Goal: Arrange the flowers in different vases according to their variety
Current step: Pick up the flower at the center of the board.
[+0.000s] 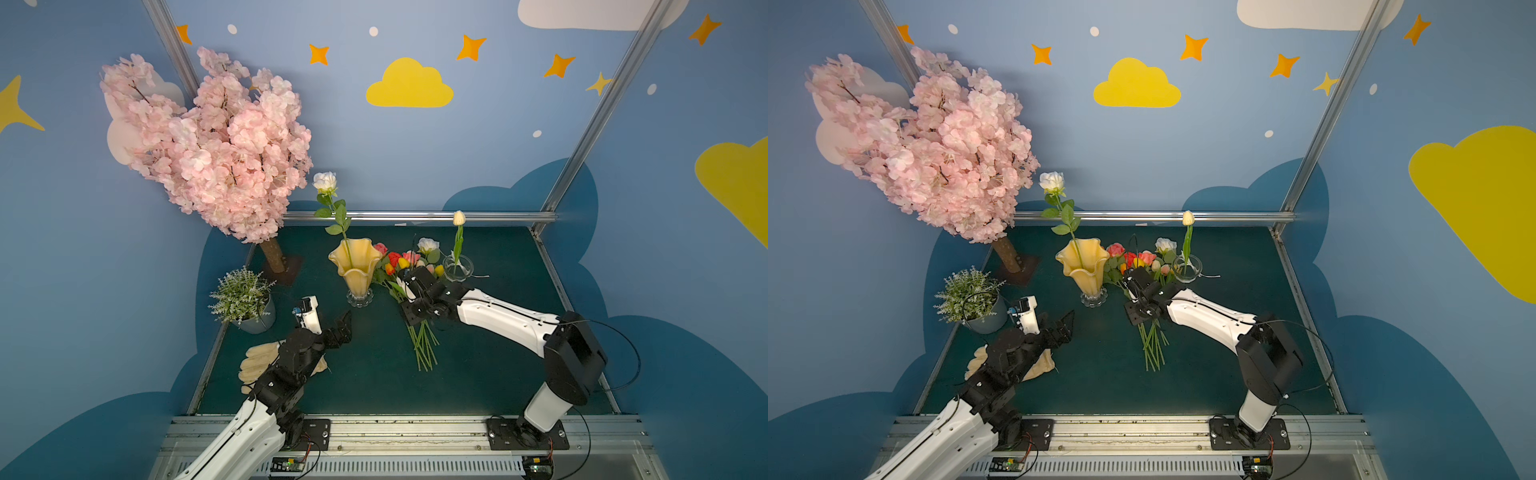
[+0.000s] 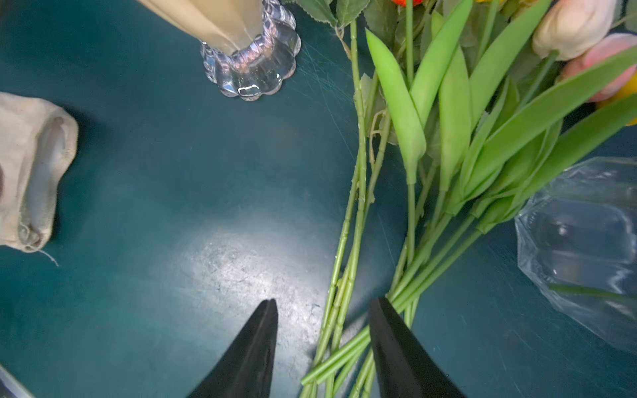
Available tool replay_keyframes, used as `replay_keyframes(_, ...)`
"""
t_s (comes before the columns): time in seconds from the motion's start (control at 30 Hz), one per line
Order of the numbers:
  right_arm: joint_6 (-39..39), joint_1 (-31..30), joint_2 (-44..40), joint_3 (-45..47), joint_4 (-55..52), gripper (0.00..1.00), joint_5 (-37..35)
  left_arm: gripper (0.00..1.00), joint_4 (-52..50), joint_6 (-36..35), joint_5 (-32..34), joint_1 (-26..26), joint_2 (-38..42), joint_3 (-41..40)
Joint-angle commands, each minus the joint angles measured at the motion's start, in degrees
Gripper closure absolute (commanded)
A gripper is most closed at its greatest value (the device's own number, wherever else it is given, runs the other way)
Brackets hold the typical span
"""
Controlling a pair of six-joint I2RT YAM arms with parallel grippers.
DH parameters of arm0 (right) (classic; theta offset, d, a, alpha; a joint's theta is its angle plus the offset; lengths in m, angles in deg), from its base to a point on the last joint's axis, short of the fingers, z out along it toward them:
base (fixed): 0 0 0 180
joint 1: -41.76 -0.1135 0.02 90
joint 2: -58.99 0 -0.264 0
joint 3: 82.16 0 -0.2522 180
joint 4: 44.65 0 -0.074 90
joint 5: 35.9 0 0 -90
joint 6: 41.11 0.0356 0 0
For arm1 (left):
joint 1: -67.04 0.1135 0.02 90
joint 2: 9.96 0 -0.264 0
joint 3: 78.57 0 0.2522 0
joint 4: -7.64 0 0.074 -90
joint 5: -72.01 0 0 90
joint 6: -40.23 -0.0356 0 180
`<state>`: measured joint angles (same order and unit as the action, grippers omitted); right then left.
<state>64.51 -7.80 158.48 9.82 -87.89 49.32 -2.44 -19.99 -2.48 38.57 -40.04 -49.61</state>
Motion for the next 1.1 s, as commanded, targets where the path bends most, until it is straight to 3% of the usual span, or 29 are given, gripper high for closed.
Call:
replay_keyframes(0.0, -0.5, 0.1, 3.5, -5.0, -5.0, 0.54, 0.8, 0.00, 0.1, -1.0, 0.8, 0.1, 0.9, -0.5)
replay_keyframes(0.3, -1.8, 2.2, 13.5, -15.4, -7.3, 0.66, 1.5, 0.00, 0.2, -1.0, 0.7, 0.2, 1.2, -0.6)
replay_keyframes(1.07, -6.2, 6.4, 29.9, -36.1, -16.0, 0.67, 7.0, 0.00, 0.8, -0.9, 0.3, 0.2, 0.9, -0.6)
